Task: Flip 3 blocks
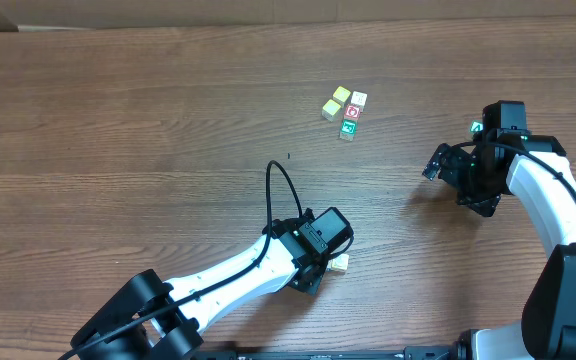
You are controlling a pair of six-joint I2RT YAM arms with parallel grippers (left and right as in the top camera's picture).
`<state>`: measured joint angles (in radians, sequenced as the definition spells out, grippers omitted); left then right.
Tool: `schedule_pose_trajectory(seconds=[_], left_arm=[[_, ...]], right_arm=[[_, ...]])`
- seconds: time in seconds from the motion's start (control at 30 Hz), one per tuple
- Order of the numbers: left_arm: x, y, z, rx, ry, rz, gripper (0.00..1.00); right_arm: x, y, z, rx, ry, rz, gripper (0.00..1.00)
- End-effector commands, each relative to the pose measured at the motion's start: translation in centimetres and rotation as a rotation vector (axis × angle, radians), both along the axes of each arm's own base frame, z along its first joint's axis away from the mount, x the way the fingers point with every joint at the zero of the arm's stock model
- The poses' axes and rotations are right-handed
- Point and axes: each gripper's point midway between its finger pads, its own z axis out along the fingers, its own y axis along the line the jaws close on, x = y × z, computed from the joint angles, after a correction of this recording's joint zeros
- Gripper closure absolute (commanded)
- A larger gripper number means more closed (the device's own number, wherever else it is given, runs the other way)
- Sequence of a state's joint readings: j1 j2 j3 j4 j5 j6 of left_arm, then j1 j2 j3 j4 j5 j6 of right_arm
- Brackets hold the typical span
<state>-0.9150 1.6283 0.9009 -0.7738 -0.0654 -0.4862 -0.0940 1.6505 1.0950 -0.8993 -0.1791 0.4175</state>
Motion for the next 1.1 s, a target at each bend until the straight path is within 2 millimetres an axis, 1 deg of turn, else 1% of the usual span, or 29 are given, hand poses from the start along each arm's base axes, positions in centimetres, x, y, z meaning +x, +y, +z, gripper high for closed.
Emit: schedule_pose_trajectory(seconds=[0.0,0.1,0.23,0.33,0.4,0.5,0.6,0.73,0.8,0.87,0.97,1.03,1.07], left_arm=[[-0.7,0.6,-0.6,0.026,0.028,-0.018,0.81],[-0.9,1.0,0.0,0.036,0.034,-0.024,0.83],[-1.1,1.3,1.9,0.021,0.031,-0.04,0.82],[-1.1,1.4,3.7,0.001,0.013,-0.038,0.78],[-1.0,1.3,4.4,-0.018,-0.007,-0.038,0.72],[-0.5,1.6,4.6,-0.007,-0.038,-0.021,0.66],[0.5,2.9,4.4,0.057,-0.096,0.055,0.65],[1.1,3.5,4.1,0.057,-0.108,0.215,0.64],[1.1,3.5,3.8,0.035,-0.075,0.27,0.58],[0.8,2.8,3.6,-0.018,-0.012,0.267,0.55],[-0.5,-0.4,3.9,-0.197,0.123,0.061,0.57],[-1.3,-1.8,4.4,-0.277,0.174,-0.017,0.6],[-1.8,-2.4,4.6,-0.31,0.197,-0.061,0.66]], right_arm=[[0.5,-0.2,0.5,-0.006,-0.021,0.003,0.0],[0.5,-0.2,0.5,-0.006,-0.021,0.003,0.0],[0.5,-0.2,0.5,-0.006,-0.021,0.003,0.0],[0.5,-0.2,0.5,-0.006,-0.021,0.003,0.0],[0.5,-0.2,0.5,-0.006,-0.021,0.003,0.0],[0.5,-0.2,0.5,-0.006,-0.021,0.003,0.0],[0.5,-0.2,0.5,-0.006,-0.021,0.003,0.0],[0.5,-0.2,0.5,-0.006,-0.021,0.003,0.0],[0.5,-0.2,0.5,-0.006,-0.021,0.003,0.0],[0.5,-0.2,0.5,-0.006,-0.021,0.003,0.0],[0.5,-0.2,0.5,-0.006,-0.021,0.003,0.0],[0.5,-0.2,0.5,-0.006,-0.021,0.003,0.0],[0.5,-0.2,0.5,-0.006,-0.021,0.003,0.0]])
